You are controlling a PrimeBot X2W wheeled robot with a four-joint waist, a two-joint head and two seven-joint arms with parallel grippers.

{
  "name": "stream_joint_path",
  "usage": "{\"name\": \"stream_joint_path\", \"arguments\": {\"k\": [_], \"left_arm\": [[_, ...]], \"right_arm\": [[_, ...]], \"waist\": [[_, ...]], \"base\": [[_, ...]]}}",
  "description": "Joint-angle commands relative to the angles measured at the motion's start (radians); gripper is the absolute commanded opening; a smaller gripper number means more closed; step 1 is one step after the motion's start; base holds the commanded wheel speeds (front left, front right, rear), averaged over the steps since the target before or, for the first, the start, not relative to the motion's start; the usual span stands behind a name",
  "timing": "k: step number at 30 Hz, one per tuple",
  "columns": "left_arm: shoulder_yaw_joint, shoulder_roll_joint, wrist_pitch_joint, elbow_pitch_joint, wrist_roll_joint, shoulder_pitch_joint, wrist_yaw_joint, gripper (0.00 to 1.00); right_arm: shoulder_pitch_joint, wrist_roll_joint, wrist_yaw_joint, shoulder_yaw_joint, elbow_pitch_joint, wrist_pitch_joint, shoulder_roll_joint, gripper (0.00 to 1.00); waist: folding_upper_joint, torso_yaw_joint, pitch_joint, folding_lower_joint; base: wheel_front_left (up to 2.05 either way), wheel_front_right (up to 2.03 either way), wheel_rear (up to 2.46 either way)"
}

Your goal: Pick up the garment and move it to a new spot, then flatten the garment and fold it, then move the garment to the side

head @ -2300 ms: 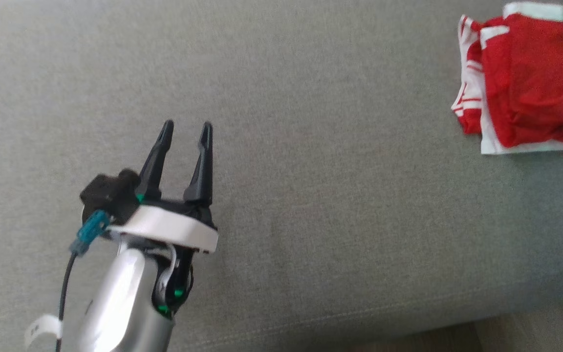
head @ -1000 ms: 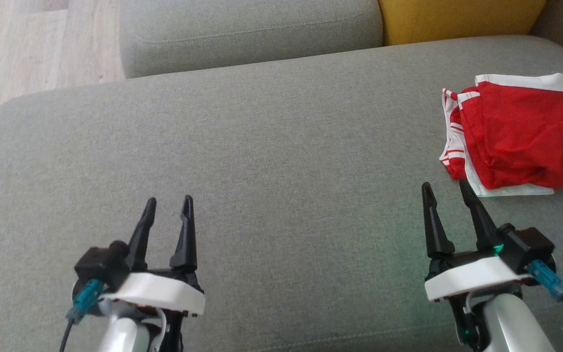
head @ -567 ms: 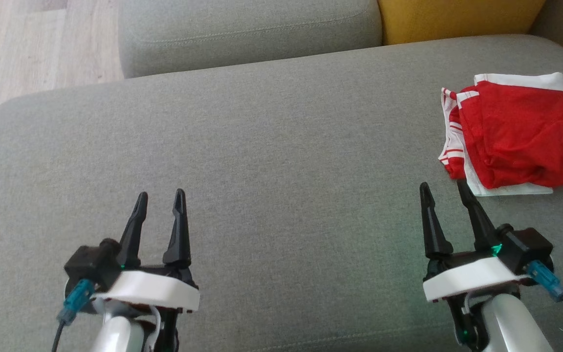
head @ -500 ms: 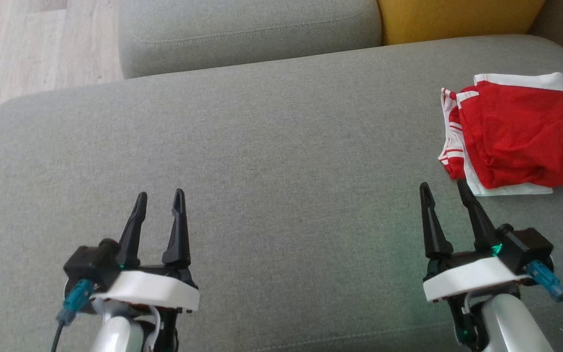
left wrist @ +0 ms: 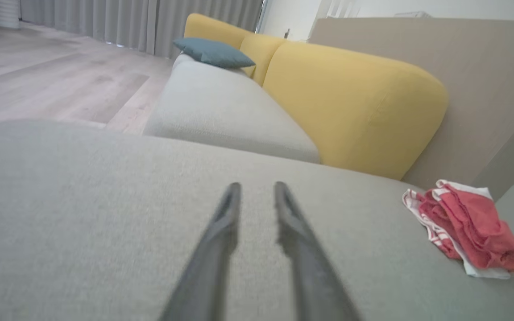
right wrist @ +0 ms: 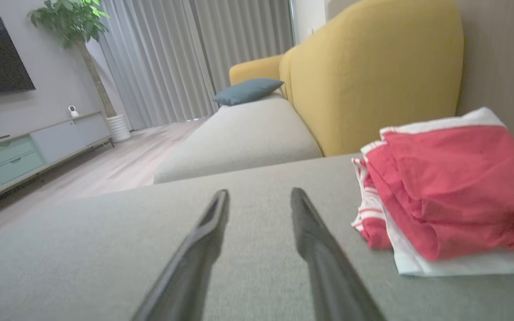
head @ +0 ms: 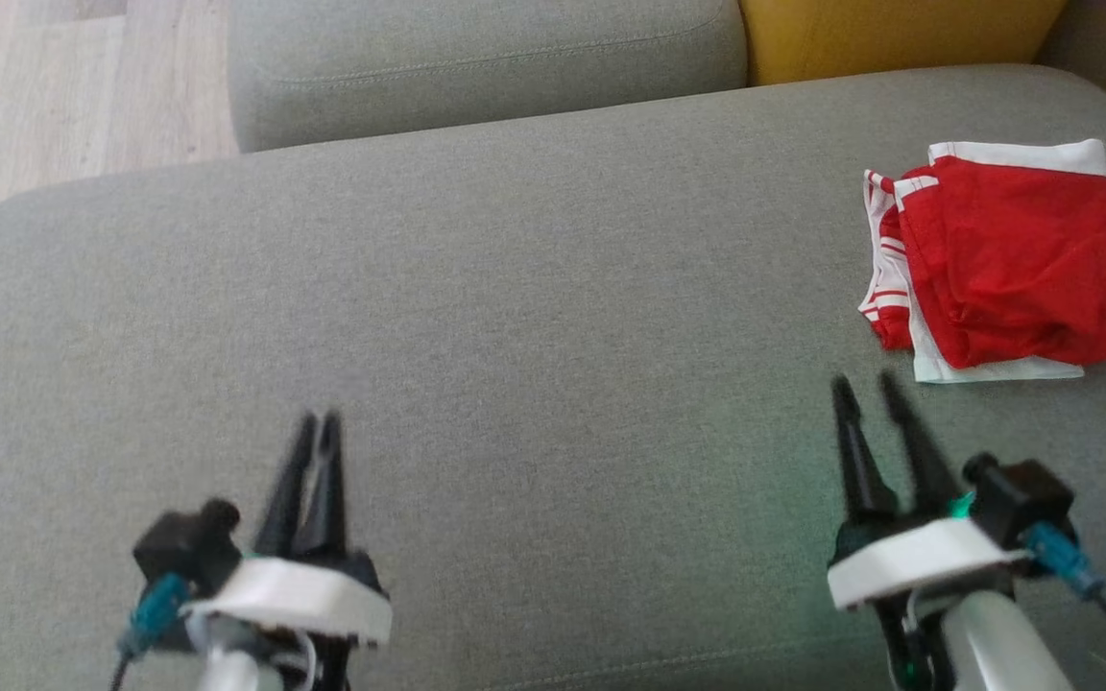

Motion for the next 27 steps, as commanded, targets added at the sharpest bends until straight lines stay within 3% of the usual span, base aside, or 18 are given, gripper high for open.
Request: {"name": "stream_joint_path", "arguments": {"k": [1,27], "left_arm": [[-0.001,-0.001,0.001,0.016,-0.001,0.009,0.000,0.00],[0.045,0.014,0.057,0.048,-0.258,-0.009,-0.030,0.00]], "right_arm": [[0.006,0.001,0.000,0.001,0.015,0.000,0.000,0.00],[0.007,0.291,0.001,-0.024,0.010,0.054,-0.015,0.00]], "waist": [[-0.0001,0.000,0.000,0.0000],[-0.0001,0.019,-0.004,0.0000]], "base": [[0.00,0.00,0.00],[0.00,0.00,0.00]]}}
